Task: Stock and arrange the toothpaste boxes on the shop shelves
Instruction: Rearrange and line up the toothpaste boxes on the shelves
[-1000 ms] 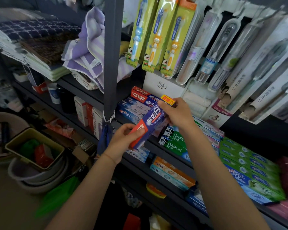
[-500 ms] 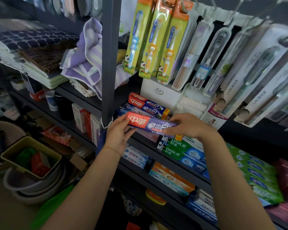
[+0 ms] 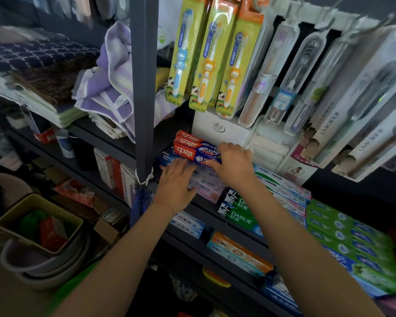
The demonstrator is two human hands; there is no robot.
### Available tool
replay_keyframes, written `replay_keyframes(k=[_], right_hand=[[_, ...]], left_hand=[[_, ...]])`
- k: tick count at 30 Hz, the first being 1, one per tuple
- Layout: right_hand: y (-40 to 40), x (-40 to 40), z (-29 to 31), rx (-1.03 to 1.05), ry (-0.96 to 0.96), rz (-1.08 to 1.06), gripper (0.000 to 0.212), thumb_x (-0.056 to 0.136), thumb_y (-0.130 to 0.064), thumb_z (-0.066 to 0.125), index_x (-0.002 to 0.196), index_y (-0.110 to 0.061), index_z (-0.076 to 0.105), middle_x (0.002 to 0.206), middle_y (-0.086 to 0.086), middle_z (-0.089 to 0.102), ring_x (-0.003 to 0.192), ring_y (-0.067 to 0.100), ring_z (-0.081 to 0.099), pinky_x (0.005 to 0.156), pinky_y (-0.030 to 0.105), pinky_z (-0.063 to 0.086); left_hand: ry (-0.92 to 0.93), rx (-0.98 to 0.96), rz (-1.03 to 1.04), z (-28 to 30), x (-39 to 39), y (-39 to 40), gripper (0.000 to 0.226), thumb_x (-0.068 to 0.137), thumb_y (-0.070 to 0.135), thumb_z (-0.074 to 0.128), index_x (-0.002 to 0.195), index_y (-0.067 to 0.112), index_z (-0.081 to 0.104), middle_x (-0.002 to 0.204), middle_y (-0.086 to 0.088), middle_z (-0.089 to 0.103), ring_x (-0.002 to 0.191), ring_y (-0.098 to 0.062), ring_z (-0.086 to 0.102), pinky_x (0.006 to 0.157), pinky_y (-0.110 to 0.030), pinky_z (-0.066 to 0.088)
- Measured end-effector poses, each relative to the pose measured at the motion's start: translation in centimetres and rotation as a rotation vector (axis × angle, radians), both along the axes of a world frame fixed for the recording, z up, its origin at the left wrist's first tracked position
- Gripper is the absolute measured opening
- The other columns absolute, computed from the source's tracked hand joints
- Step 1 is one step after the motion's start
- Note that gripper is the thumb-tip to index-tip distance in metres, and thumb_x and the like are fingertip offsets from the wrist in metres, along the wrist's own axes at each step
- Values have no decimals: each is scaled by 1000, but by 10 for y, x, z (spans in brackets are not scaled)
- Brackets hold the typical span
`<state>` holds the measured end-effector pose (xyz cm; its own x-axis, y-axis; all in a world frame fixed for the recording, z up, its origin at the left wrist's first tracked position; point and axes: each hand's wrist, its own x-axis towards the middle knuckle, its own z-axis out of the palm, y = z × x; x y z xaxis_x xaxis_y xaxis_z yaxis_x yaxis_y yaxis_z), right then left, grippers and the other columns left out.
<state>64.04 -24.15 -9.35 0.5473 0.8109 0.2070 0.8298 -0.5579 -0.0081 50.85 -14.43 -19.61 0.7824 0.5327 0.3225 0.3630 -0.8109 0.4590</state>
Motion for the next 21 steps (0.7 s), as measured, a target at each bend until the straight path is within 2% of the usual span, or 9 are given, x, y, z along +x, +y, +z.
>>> replay_keyframes(k=[2, 6, 14, 17, 20, 21], right_hand=[[10, 1, -6, 6, -9, 5, 56, 94, -53, 53, 129, -10, 47, 130, 11, 54, 122, 29, 46, 99, 44, 34], [20, 5, -15, 1, 4, -9, 57, 95, -52, 54, 132, -9, 47, 132, 12, 49, 124, 29, 42, 102, 45, 32], [23, 14, -17, -53, -138, 29, 42, 97, -43, 53, 127, -14, 57, 125, 9, 54, 120, 28, 44, 98, 43, 32], [13, 10, -20, 101, -94, 88, 31, 96, -36, 55, 116, -15, 66, 115, 9, 59, 113, 30, 49, 94, 43, 34], [-14, -8, -25, 412, 5, 229, 24, 92, -27, 56, 94, -10, 72, 91, 9, 64, 88, 30, 60, 78, 41, 47], [-29, -18, -25, 505, 60, 275, 24, 92, -25, 54, 90, -9, 71, 84, 7, 64, 78, 27, 59, 69, 40, 50]], left_hand=[[65, 48, 13, -1, 6, 2, 61, 93, 38, 61, 148, 23, 41, 160, -10, 27, 150, -30, 16, 121, -45, 9], [78, 14, 36, -6, 10, 0, 59, 93, 42, 62, 146, 22, 44, 158, -11, 31, 149, -31, 18, 121, -44, 15], [87, 43, 76, -9, 12, -4, 57, 96, 49, 54, 147, 25, 43, 159, -8, 30, 151, -29, 14, 120, -46, 16], [97, 74, 82, -10, 11, -7, 56, 97, 48, 51, 147, 24, 42, 160, -7, 29, 151, -29, 14, 119, -48, 13], [90, 37, 76, -9, 9, -12, 54, 97, 37, 53, 147, 20, 42, 159, -11, 30, 150, -31, 16, 121, -52, 13], [65, 30, 77, -6, 8, -16, 53, 95, 32, 56, 145, 17, 45, 155, -14, 34, 148, -33, 21, 119, -54, 18]])
